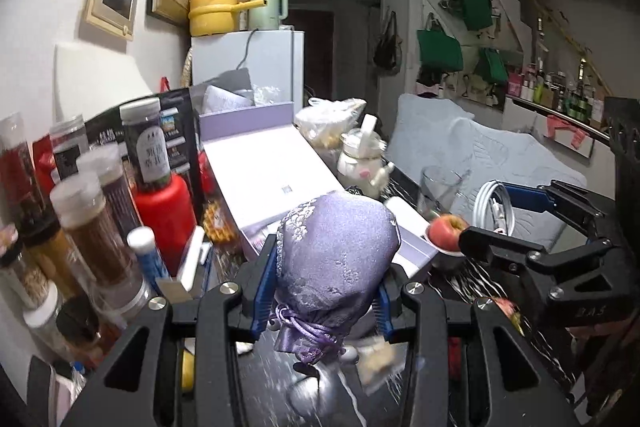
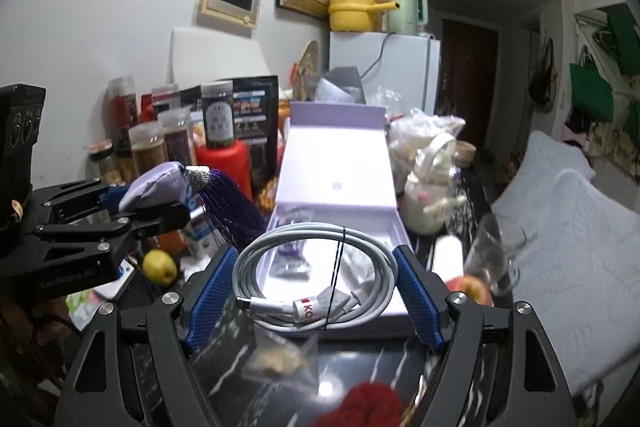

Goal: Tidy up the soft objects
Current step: 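Carry the lavender sachet with left tool while right tool carries the white cable toward the box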

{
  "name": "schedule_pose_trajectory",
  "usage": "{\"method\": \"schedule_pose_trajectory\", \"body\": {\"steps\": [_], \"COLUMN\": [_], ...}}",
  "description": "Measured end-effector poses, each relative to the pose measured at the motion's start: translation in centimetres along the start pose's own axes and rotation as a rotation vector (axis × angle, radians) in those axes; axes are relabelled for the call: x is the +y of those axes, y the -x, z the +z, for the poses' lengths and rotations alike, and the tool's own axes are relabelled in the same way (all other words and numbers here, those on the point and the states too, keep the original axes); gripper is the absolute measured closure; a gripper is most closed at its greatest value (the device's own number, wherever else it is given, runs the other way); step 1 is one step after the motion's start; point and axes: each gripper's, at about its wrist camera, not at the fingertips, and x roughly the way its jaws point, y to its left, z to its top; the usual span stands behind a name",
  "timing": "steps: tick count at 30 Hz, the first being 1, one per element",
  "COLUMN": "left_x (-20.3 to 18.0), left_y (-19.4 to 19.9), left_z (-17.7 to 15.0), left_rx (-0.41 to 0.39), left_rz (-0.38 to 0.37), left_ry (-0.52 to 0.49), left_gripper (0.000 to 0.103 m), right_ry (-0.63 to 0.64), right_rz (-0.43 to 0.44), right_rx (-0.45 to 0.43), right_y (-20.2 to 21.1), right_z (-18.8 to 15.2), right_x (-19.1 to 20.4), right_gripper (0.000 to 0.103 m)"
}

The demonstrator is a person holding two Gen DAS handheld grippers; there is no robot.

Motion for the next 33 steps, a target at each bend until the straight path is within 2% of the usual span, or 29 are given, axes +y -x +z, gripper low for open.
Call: {"method": "schedule_pose_trajectory", "body": {"steps": [12,25,33], "left_x": [1.5,1.9,2.3], "left_y": [-4.5,-10.6,-15.2], "left_z": [4.9,8.6,8.6], "left_rx": [-0.049,-0.063,-0.005], "left_rz": [0.030,0.045,0.032], "left_ry": [0.002,-0.013,0.016], "left_gripper": [0.062,0.062,0.062], "right_ry": [0.014,0.075,0.053], "right_rz": [0.020,-0.033,-0.045], "right_rx": [-0.038,-0.070,-0.020], "right_y": [-3.8,-8.5,-13.0], "right_z": [4.9,9.2,9.6], "right_x": [-3.1,-6.5,-8.4], "right_gripper": [0.024,0.024,0.024]}}
